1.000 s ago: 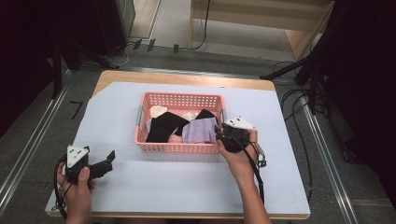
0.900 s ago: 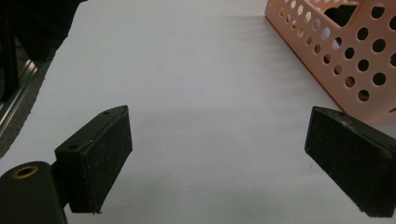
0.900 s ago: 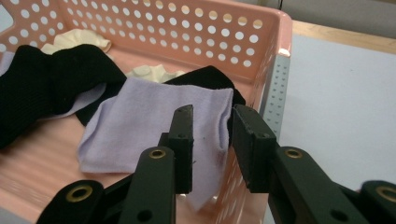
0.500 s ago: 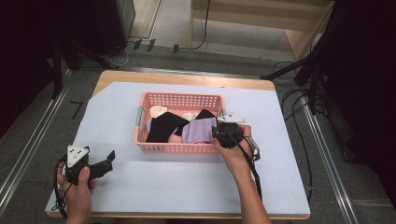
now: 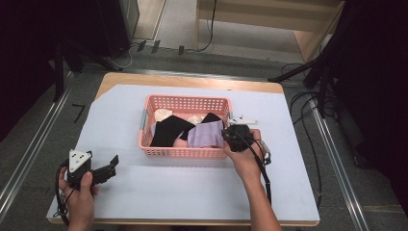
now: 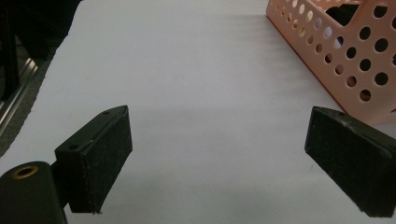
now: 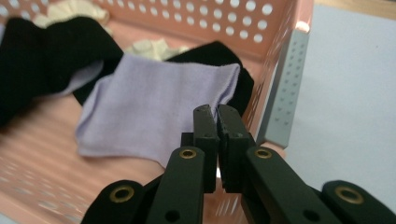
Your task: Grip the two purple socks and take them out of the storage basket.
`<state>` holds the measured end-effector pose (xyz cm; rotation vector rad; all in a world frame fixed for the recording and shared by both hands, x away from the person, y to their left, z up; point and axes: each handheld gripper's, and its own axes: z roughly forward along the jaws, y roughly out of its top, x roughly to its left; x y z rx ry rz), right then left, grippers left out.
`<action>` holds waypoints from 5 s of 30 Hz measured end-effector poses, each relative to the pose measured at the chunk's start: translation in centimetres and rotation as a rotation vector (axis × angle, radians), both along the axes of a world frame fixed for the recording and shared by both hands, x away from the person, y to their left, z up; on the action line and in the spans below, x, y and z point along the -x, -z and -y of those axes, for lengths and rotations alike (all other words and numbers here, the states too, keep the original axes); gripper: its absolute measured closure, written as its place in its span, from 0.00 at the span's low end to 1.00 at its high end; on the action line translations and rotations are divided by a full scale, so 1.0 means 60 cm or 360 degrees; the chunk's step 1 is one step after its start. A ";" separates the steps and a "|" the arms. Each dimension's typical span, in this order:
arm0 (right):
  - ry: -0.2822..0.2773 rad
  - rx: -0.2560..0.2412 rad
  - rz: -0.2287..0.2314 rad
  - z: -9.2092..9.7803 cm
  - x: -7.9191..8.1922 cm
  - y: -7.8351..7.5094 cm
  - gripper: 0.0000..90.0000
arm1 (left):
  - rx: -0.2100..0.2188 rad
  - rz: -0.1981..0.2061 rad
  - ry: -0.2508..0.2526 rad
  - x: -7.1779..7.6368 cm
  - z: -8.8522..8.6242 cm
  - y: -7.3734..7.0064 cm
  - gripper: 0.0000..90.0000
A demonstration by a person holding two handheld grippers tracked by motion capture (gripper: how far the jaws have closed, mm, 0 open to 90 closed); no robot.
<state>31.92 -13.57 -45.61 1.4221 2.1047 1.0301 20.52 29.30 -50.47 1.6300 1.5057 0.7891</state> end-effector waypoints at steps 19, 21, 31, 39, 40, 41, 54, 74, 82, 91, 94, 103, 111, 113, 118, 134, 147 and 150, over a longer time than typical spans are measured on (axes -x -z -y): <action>-0.0268 -0.0328 0.0107 -0.107 0.000 -0.045 0.71 | 0.0011 0.0002 0.0007 0.000 -0.001 0.000 0.09; -0.0238 -0.0314 0.0084 -0.108 -0.005 -0.042 0.69 | 0.0009 0.0002 0.0007 -0.001 -0.001 0.000 0.09; -0.0073 -0.0031 -0.0150 -0.120 -0.048 0.004 0.51 | 0.0012 -0.0005 0.0006 -0.001 -0.001 0.000 0.09; -0.0117 0.0286 -0.0423 -0.151 -0.065 0.033 0.65 | 0.0018 -0.0006 0.0008 -0.002 0.000 0.001 0.09; -0.0117 0.0286 -0.0423 -0.151 -0.065 0.033 0.65 | 0.0018 -0.0006 0.0008 -0.002 0.000 0.001 0.09; -0.0120 0.0273 -0.0427 -0.150 -0.065 0.033 0.70 | 0.0020 -0.0006 0.0008 -0.002 0.000 0.001 0.09; -0.0130 -0.0213 -0.0043 -0.091 -0.039 -0.017 0.91 | 0.0022 -0.0008 0.0007 -0.002 0.000 0.001 0.09; 0.0281 -0.0314 0.0355 0.084 -0.001 -0.046 0.91 | 0.0002 0.0000 0.0011 -0.001 0.001 0.001 0.09; 0.0399 -0.0226 0.0266 0.131 0.006 -0.008 0.91 | 0.0002 0.0000 0.0012 -0.001 0.001 0.001 0.09; 0.0617 -0.0106 0.0165 0.160 0.011 0.017 0.76 | 0.0000 -0.0004 0.0013 -0.001 0.001 0.000 0.09; 0.0598 -0.0158 0.0236 0.142 0.013 -0.004 0.71 | -0.0002 -0.0005 0.0014 -0.001 0.001 0.001 0.09; 0.0314 -0.0164 0.0262 0.034 0.006 -0.043 0.68 | -0.0010 -0.0002 0.0016 -0.001 0.002 0.001 0.09; 0.0078 -0.0082 0.0153 -0.089 -0.033 -0.037 0.68 | -0.0015 -0.0005 0.0020 -0.001 0.002 0.000 0.09; 0.0063 -0.0068 0.0129 -0.098 -0.040 -0.033 0.68 | -0.0013 -0.0005 0.0020 -0.002 0.002 0.000 0.09; 0.0002 -0.0062 0.0012 -0.132 -0.065 -0.013 0.65 | -0.0015 -0.0007 0.0019 -0.002 0.002 0.001 0.09; -0.0073 0.0045 -0.0442 -0.188 -0.117 -0.006 0.56 | -0.0015 -0.0014 0.0021 -0.002 0.002 0.000 0.09; -0.0134 0.0073 -0.0656 -0.203 -0.144 0.001 0.76 | 0.0001 -0.0021 0.0019 -0.003 0.001 0.001 0.09; -0.0168 0.0070 -0.0694 -0.204 -0.140 0.004 0.94 | 0.0003 -0.0021 0.0018 -0.003 0.001 0.001 0.09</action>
